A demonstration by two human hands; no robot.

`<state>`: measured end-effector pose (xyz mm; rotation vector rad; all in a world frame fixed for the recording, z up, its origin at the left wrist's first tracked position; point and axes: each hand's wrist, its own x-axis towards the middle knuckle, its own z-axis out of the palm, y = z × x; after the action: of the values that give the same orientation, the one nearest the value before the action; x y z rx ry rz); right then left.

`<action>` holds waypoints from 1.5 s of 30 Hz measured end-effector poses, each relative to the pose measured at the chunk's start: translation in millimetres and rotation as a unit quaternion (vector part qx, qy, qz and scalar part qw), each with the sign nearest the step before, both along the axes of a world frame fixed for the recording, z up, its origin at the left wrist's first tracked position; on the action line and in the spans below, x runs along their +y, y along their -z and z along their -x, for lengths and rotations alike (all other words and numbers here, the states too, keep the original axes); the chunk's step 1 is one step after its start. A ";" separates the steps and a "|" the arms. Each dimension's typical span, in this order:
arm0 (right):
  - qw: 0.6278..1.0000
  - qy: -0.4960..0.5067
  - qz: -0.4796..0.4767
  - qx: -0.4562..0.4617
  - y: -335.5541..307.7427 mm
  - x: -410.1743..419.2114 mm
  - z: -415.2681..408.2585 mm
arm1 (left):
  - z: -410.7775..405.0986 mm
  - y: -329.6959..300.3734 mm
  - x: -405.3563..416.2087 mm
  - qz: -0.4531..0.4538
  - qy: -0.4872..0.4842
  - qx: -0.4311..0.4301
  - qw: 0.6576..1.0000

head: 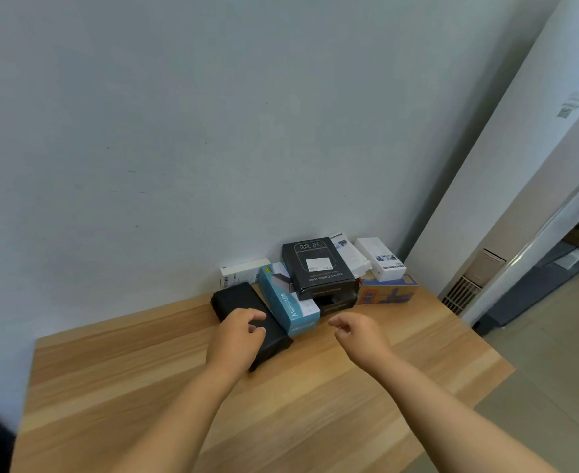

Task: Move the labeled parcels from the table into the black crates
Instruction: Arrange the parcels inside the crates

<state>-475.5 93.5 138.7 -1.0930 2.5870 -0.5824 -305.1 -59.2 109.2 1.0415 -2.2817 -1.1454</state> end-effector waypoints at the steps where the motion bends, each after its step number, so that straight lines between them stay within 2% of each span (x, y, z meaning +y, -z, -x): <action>1: 1.000 0.002 -0.001 -0.003 3.0 -2.2 9.7 | 5.3 0.4 -2.7 0.000 0.000 -0.003 1.000; 12: 0.997 0.055 0.021 -0.048 17.1 -39.6 120.4 | 46.6 1.5 -19.7 0.013 -0.064 -0.040 0.997; 20: 0.983 0.084 0.016 -0.161 38.3 -75.3 188.5 | 99.3 -10.1 -7.5 0.022 -0.103 -0.046 0.993; 25: 0.942 0.160 0.025 -0.294 47.2 -92.6 207.2 | 112.5 -2.6 3.9 0.016 -0.124 -0.060 0.990; 30: 0.865 0.226 0.070 -0.442 49.3 -101.2 212.8 | 109.2 -1.2 9.0 0.005 -0.152 -0.075 0.986; 34: 0.819 0.247 0.116 -0.504 40.5 -101.5 206.7 | 101.9 -8.6 12.5 0.013 -0.161 -0.076 0.984; 37: 0.815 0.239 0.123 -0.513 26.0 -100.8 193.9 | 95.2 -18.7 11.5 0.022 -0.165 -0.066 0.984; 42: 0.830 0.192 0.130 -0.507 -2.5 -103.3 167.5 | 80.9 -42.1 5.8 0.023 -0.174 -0.030 0.984; 45: 0.808 0.150 0.165 -0.546 -25.1 -110.6 145.8 | 66.9 -61.0 -0.9 0.036 -0.191 -0.023 0.981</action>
<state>-621.3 -17.0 163.7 -0.2020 1.6188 -1.2951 -372.0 -60.1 170.2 1.4119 -2.0173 -0.8835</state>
